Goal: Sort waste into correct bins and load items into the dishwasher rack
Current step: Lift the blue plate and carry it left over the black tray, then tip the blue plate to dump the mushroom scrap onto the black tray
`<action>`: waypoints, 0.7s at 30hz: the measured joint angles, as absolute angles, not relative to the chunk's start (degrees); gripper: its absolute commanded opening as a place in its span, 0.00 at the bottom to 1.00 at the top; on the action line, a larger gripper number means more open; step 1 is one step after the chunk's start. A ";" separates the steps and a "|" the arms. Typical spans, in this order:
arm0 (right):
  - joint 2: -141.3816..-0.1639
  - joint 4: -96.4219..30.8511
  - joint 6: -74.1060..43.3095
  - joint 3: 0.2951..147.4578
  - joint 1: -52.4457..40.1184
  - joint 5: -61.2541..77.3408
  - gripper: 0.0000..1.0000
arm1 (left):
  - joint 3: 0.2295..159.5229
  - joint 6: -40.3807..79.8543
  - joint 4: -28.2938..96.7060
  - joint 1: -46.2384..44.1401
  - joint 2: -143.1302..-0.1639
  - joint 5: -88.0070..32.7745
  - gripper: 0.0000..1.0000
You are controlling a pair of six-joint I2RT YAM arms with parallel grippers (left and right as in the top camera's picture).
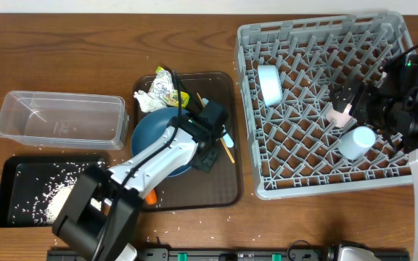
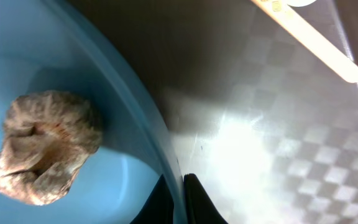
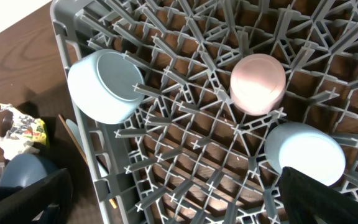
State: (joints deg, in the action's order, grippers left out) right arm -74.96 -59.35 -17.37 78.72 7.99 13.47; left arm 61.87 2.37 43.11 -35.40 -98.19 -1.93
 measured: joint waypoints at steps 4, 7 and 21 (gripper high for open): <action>-74.96 -59.31 -17.37 78.72 7.99 13.47 0.99 | 64.73 3.60 47.88 -35.64 -94.52 -3.11 0.06; -74.96 -59.05 -17.37 78.72 7.99 13.45 0.99 | 67.70 5.13 49.71 -36.18 -90.65 -4.10 0.06; -74.96 -58.63 -17.37 78.72 7.99 13.47 0.99 | 70.46 22.46 47.22 -31.05 -66.96 -0.71 0.06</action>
State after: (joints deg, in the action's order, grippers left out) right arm -74.96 -58.63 -17.37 78.72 7.99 13.47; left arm 70.46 22.46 47.22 -31.05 -66.96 -0.71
